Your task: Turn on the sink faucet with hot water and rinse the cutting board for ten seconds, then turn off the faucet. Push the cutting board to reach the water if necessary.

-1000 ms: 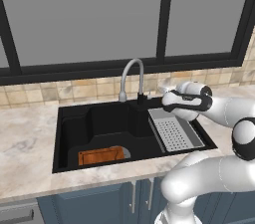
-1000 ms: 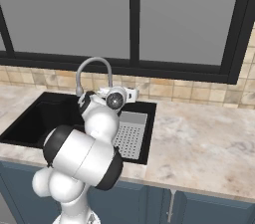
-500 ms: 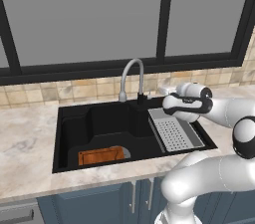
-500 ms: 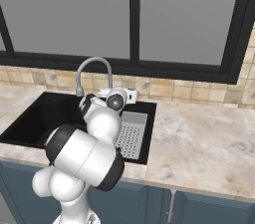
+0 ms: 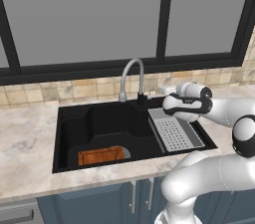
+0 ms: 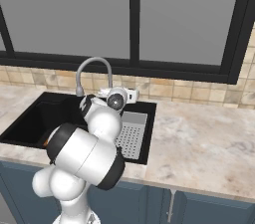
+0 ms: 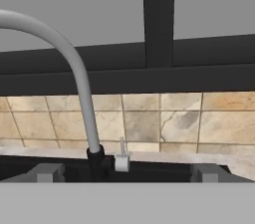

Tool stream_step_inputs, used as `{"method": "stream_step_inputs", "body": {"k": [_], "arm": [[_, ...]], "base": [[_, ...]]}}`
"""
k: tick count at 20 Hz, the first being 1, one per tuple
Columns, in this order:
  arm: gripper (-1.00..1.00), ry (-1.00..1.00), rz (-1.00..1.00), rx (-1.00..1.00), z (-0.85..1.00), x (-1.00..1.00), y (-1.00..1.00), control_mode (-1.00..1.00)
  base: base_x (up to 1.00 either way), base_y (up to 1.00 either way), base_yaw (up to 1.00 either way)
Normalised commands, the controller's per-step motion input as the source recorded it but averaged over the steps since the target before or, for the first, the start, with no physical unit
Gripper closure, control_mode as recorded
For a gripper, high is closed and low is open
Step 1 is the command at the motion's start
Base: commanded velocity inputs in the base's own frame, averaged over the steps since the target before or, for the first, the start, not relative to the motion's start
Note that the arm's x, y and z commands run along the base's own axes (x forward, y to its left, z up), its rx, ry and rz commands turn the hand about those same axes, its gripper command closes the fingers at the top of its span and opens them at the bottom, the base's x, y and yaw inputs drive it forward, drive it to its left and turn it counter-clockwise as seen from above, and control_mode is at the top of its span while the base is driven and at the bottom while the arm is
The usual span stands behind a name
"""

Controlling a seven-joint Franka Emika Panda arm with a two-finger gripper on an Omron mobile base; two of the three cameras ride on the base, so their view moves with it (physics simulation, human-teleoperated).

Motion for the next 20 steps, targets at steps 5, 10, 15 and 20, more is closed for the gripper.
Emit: {"method": "stream_step_inputs", "body": {"k": [5,10,15,20], "arm": [[-1.0,0.0,0.0,0.0,0.0,0.0,0.0,-1.0],[-1.0,0.0,0.0,0.0,0.0,0.07,0.0,-1.0],[-1.0,0.0,0.0,0.0,-0.03,0.13,0.0,-1.0],[-1.0,0.0,0.0,0.0,-0.05,0.1,0.0,-1.0]], "base": [[0.0,0.0,0.0],[0.0,0.0,0.0],[0.0,0.0,0.0],[0.0,0.0,0.0]]}}
